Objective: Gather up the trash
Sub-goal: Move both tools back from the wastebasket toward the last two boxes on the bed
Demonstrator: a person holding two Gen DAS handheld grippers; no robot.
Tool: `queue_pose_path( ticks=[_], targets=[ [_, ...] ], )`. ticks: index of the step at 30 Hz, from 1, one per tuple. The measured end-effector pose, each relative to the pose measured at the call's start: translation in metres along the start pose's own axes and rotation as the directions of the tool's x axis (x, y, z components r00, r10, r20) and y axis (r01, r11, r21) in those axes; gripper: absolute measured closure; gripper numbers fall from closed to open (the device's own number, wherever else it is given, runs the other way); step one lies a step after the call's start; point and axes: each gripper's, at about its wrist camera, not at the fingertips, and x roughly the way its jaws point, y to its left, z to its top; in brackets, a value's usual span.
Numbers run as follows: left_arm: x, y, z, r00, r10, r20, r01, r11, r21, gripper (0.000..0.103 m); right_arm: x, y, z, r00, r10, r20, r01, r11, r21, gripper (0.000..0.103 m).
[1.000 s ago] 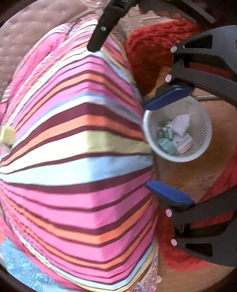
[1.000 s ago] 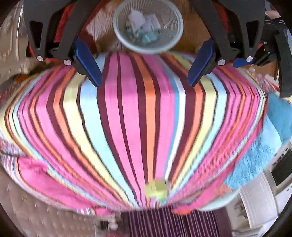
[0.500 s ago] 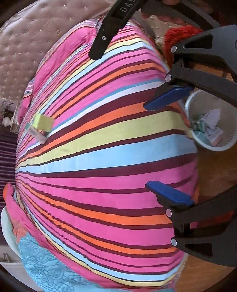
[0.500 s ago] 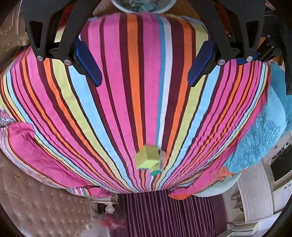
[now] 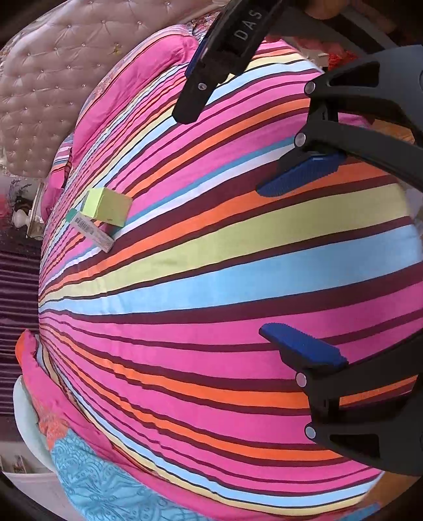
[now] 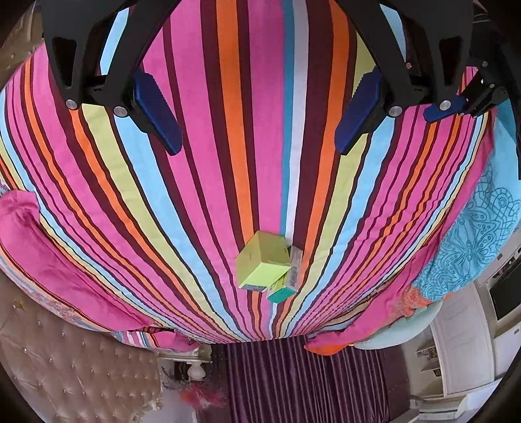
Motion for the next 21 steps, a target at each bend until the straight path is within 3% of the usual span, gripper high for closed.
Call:
queue_pose_path(
  ticks=[21],
  targets=[
    [0.058, 0.029, 0.077, 1.000, 0.004, 0.020, -0.004, 1.000, -0.016, 0.025, 0.097, 0.015, 0.062, 1.000, -0.013, -0.019, 0.012, 0.999, -0.051, 0.013]
  ],
)
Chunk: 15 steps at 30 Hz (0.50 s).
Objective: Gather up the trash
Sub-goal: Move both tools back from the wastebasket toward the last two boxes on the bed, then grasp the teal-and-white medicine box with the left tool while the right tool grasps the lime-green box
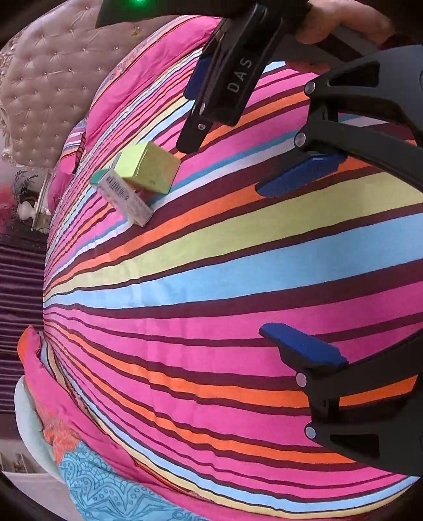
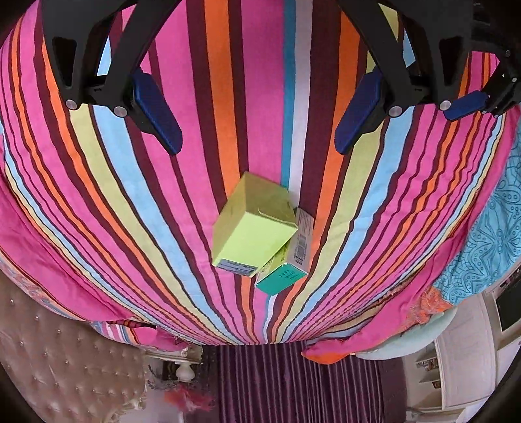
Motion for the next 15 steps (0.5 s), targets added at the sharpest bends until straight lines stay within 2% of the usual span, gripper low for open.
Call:
queue_pose_path(
  ticks=[8, 15],
  targets=[
    [0.019, 0.002, 0.029, 1.000, -0.021, 0.013, 0.021, 1.000, 0.011, 0.025, 0.026, 0.003, 0.017, 1.000, -0.019, -0.006, 0.019, 1.000, -0.014, 0.013],
    [0.040, -0.006, 0.057, 0.999, -0.028, 0.017, 0.027, 0.998, 0.062, 0.025, 0.045, 0.002, 0.032, 0.999, -0.033, -0.010, 0.033, 0.999, -0.027, 0.013]
  ],
)
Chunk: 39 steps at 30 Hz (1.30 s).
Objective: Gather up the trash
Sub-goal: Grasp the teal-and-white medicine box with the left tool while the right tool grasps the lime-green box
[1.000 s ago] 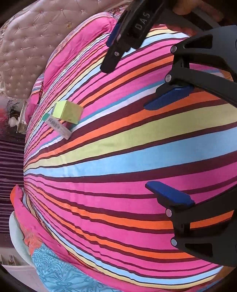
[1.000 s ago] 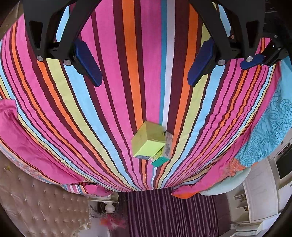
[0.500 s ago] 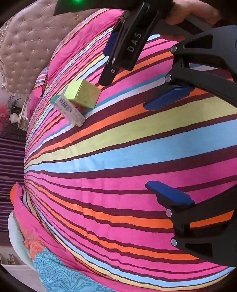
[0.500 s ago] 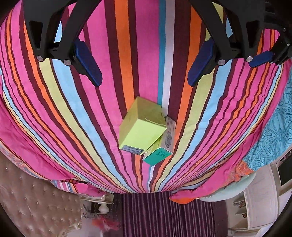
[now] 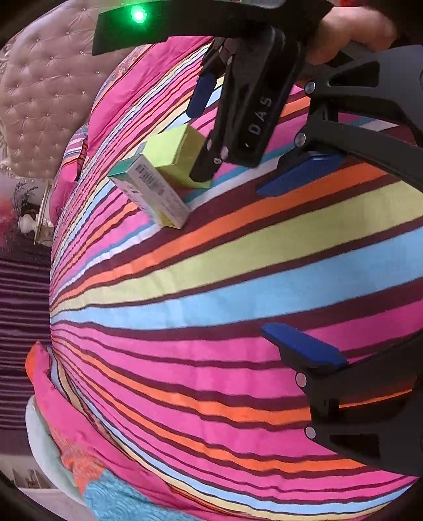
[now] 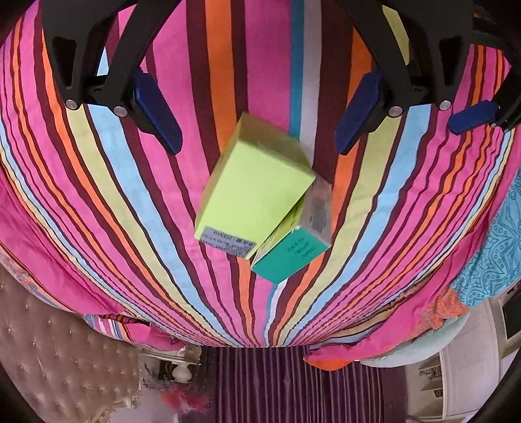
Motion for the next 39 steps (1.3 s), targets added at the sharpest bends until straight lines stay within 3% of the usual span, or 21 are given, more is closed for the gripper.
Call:
queue_pose_path(
  ticks=[13, 19, 23, 26, 30, 33, 36, 39],
  targets=[
    [0.043, -0.021, 0.039, 1.000, -0.003, -0.018, 0.004, 0.998, 0.064, 0.025, 0.011, -0.030, 0.014, 0.999, -0.054, -0.003, 0.054, 0.998, 0.022, 0.013],
    [0.058, -0.041, 0.053, 1.000, 0.001, -0.020, 0.001, 0.992, 0.126, 0.025, 0.021, -0.051, 0.015, 0.999, -0.031, -0.031, 0.033, 0.997, 0.065, 0.013],
    [0.070, -0.056, 0.060, 0.999, 0.043, -0.020, -0.038, 0.978, 0.207, 0.025, 0.025, -0.056, 0.019, 0.998, -0.048, -0.036, 0.049, 0.998, 0.028, 0.013],
    [0.079, -0.063, 0.065, 0.999, 0.033, -0.032, -0.025, 0.972, 0.232, 0.025, 0.030, -0.066, 0.022, 0.996, -0.074, -0.042, 0.073, 0.997, -0.007, 0.013],
    [0.084, -0.068, 0.069, 1.000, 0.006, -0.024, 0.000, 0.969, 0.247, 0.025, 0.036, -0.088, 0.024, 0.998, 0.022, -0.062, -0.020, 0.999, 0.030, 0.013],
    [0.090, -0.075, 0.070, 1.000, 0.010, -0.023, -0.003, 0.959, 0.282, 0.025, 0.037, -0.088, 0.024, 0.996, 0.066, -0.062, -0.066, 0.998, -0.003, 0.013],
    [0.095, -0.083, 0.072, 0.999, 0.034, -0.012, -0.028, 0.948, 0.316, 0.025, 0.039, -0.087, 0.025, 0.992, 0.105, -0.062, -0.107, 0.994, -0.019, 0.014],
    [0.097, -0.093, 0.074, 0.996, 0.081, 0.046, -0.092, 0.927, 0.364, 0.025, 0.039, -0.087, 0.030, 0.991, 0.123, -0.044, -0.124, 0.992, -0.028, 0.017]
  ],
)
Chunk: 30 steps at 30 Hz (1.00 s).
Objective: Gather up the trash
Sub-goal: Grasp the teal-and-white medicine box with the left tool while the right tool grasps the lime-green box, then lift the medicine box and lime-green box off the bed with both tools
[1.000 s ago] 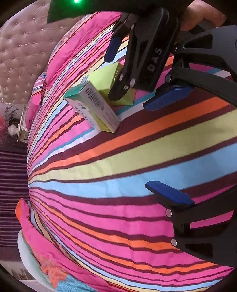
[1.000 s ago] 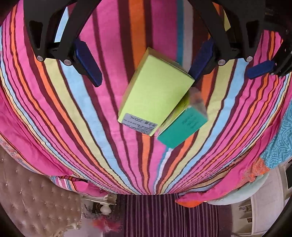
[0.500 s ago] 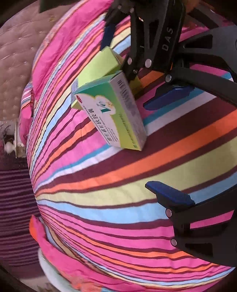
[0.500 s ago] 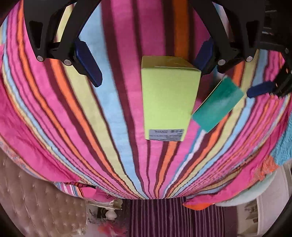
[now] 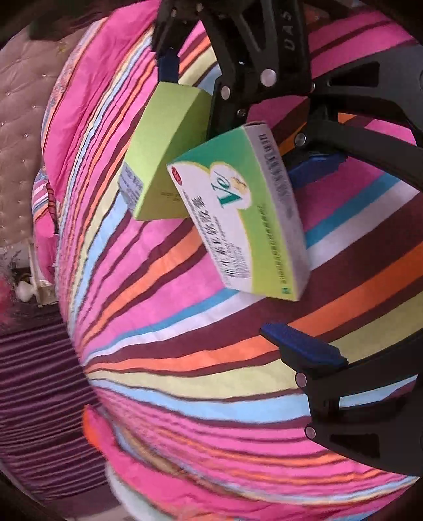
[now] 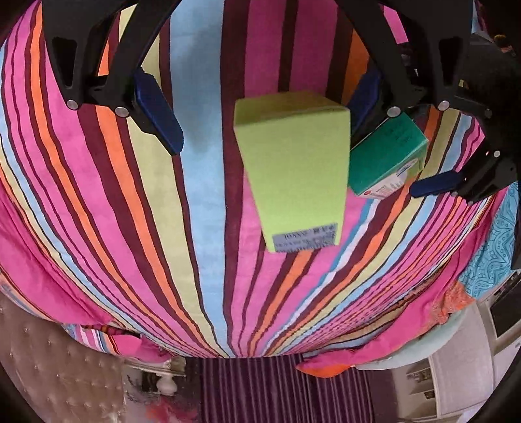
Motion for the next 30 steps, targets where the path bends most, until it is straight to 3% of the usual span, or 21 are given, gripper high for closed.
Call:
queue_pose_path(
  ticks=[2, 4, 6, 8, 9, 10, 13, 19, 30],
  targets=[
    [0.000, -0.006, 0.002, 0.999, 0.025, 0.023, -0.026, 0.999, 0.033, 0.025, 0.003, -0.001, 0.002, 1.000, 0.014, -0.008, -0.014, 1.000, 0.002, 0.029],
    [0.000, -0.010, 0.002, 0.999, -0.005, 0.037, 0.003, 0.999, 0.042, 0.028, 0.008, -0.001, 0.002, 0.999, 0.042, -0.026, -0.042, 0.999, 0.016, 0.043],
    [0.002, -0.012, 0.004, 0.999, -0.027, 0.037, 0.025, 0.999, 0.039, 0.044, 0.012, 0.001, 0.002, 0.997, 0.064, -0.034, -0.063, 0.997, 0.032, 0.052],
    [0.005, -0.012, 0.003, 0.999, -0.005, 0.032, 0.004, 1.000, 0.023, 0.053, 0.011, -0.001, 0.002, 0.997, 0.069, -0.027, -0.067, 0.996, 0.058, 0.053],
    [0.005, -0.009, 0.003, 0.999, -0.003, 0.032, 0.002, 1.000, 0.007, 0.069, 0.010, -0.002, 0.002, 0.997, 0.073, -0.025, -0.071, 0.995, 0.073, 0.053],
    [0.005, -0.002, 0.003, 0.999, -0.029, 0.026, 0.030, 0.999, -0.034, 0.073, 0.009, -0.003, 0.001, 0.997, 0.075, -0.024, -0.073, 0.994, 0.080, 0.054],
    [0.003, 0.014, 0.001, 0.995, -0.092, 0.022, 0.095, 0.986, -0.140, 0.074, 0.003, 0.001, -0.002, 0.998, 0.068, -0.016, -0.066, 0.995, 0.068, 0.054],
    [-0.013, 0.025, -0.009, 0.985, -0.163, 0.049, 0.170, 0.953, -0.250, 0.074, -0.017, 0.002, -0.011, 0.999, 0.032, -0.008, -0.031, 0.995, 0.093, 0.054],
    [-0.086, 0.003, -0.060, 0.979, -0.191, 0.071, 0.204, 0.930, -0.307, 0.074, -0.077, 0.026, -0.062, 1.000, 0.010, -0.019, -0.008, 0.996, 0.088, 0.054]
  ],
)
